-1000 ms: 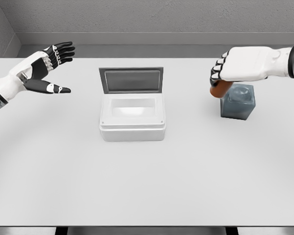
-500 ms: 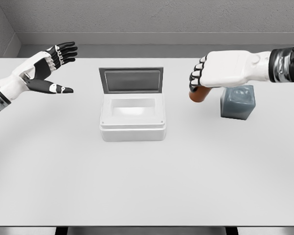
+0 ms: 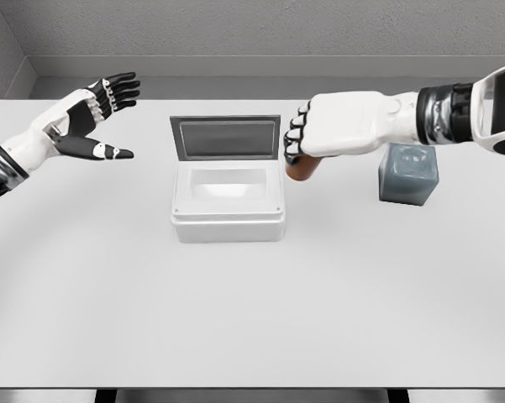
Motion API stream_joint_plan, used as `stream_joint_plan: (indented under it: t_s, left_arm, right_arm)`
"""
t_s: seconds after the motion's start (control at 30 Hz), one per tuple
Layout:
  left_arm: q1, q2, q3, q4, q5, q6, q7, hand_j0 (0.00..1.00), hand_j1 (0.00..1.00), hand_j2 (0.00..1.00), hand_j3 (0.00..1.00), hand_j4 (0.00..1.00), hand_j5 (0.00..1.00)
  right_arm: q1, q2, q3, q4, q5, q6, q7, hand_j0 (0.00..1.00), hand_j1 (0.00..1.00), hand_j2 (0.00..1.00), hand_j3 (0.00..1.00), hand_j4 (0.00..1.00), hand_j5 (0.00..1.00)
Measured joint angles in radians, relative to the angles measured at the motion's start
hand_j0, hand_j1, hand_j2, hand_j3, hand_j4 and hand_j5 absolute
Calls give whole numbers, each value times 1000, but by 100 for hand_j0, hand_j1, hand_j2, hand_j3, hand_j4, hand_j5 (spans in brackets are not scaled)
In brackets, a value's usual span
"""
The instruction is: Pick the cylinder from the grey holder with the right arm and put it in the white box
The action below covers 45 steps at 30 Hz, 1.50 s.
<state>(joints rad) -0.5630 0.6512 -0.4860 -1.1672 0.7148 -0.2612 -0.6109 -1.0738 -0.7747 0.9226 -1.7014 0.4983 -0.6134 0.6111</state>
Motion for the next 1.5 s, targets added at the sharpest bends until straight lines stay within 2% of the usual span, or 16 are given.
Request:
stream_joint_plan:
  t_s: [0.43, 1.0, 1.3, 1.33, 1.37, 1.4, 1.5]
  left_arm:
    - [-2, 0, -1, 0, -9, 0, 0, 100, 100, 100, 100, 100, 100]
    - [-6, -10, -1, 17, -14, 2, 0, 100, 100, 100, 100, 100, 100]
    - [-8, -13, -1, 19, -14, 2, 0, 100, 100, 100, 100, 100, 100]
    - [-8, -14, -1, 19, -14, 2, 0, 100, 100, 100, 100, 100, 100]
    - [-8, -15, -1, 19, -14, 2, 0, 100, 100, 100, 100, 100, 100]
    - [-9, -16, -1, 20, -14, 2, 0, 100, 100, 100, 100, 100, 100]
    - [-9, -19, -1, 20, -18, 2, 0, 100, 100, 100, 100, 100, 100]
  right_arm:
    - [-2, 79, 3, 12, 11, 0, 0, 53, 53, 53, 53, 53, 53]
    - [-2, 175, 9, 112, 35, 0, 0, 54, 54, 54, 54, 54, 54]
    - [-6, 203, 15, 137, 45, 0, 0, 54, 54, 54, 54, 54, 54]
    - [-6, 205, 16, 138, 45, 0, 0, 58, 58, 58, 58, 58, 58]
    - [-5, 206, 15, 139, 45, 0, 0, 82, 82, 82, 82, 82, 82]
    - [-5, 209, 15, 140, 46, 0, 0, 100, 100, 100, 100, 100, 100]
    - [-5, 217, 11, 140, 47, 0, 0, 100, 100, 100, 100, 100, 100]
